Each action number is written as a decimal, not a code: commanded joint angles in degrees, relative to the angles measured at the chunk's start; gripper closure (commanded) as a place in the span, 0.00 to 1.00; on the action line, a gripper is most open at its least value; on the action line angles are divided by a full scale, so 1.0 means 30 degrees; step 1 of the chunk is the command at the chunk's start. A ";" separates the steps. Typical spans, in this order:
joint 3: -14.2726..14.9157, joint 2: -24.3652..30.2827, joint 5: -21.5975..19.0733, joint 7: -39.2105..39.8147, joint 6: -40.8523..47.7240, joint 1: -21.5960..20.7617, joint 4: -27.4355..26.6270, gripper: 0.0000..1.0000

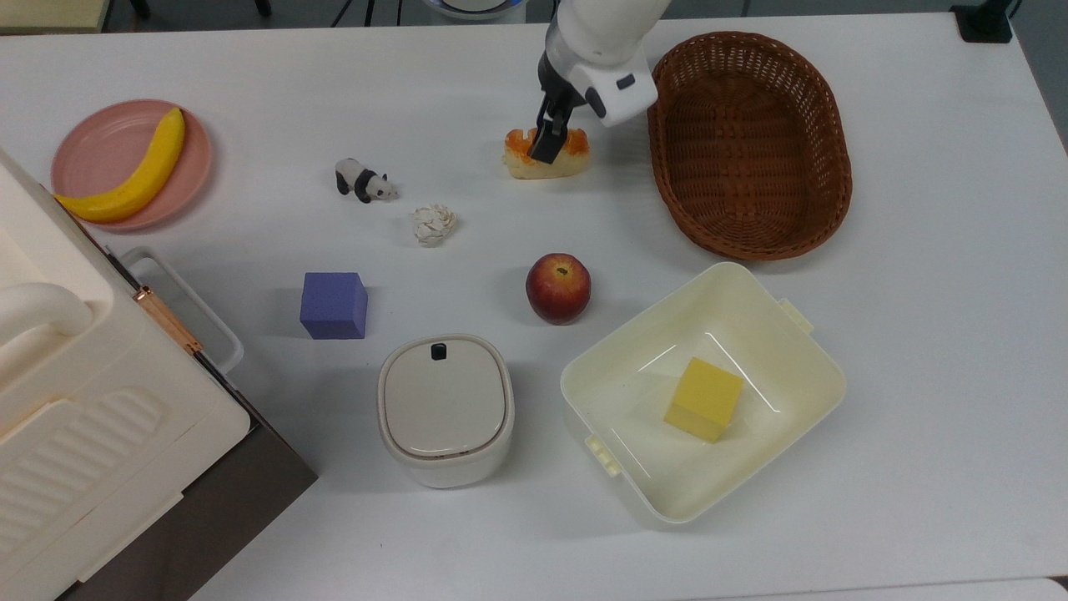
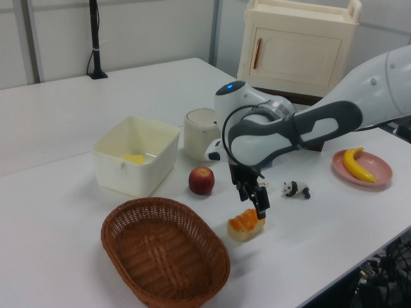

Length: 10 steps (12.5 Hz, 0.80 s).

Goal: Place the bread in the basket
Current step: 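Lower the gripper down onto the orange-topped bread roll, then close the gripper on the bread roll and lift it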

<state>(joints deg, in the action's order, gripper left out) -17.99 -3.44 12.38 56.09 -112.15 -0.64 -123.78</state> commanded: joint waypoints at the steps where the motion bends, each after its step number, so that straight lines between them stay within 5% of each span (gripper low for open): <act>1: 0.0080 -0.0579 0.0531 -0.0119 -0.1257 -0.0284 0.0158 0.00; 7: 0.0080 -0.1956 0.1701 -0.0179 -0.1407 -0.0579 0.0158 0.01; 8: 0.0080 -0.2045 0.1790 -0.0092 -0.1407 -0.0579 0.0158 0.23; 9: 0.0080 -0.2075 0.1849 -0.0179 -0.1319 -0.0550 0.0332 0.69; 10: 0.0080 -0.2046 0.1821 -0.0208 -0.1232 -0.0549 0.0449 0.78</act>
<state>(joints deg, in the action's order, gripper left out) -18.12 -9.56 16.82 56.05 -115.68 -1.62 -123.45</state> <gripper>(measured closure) 0.181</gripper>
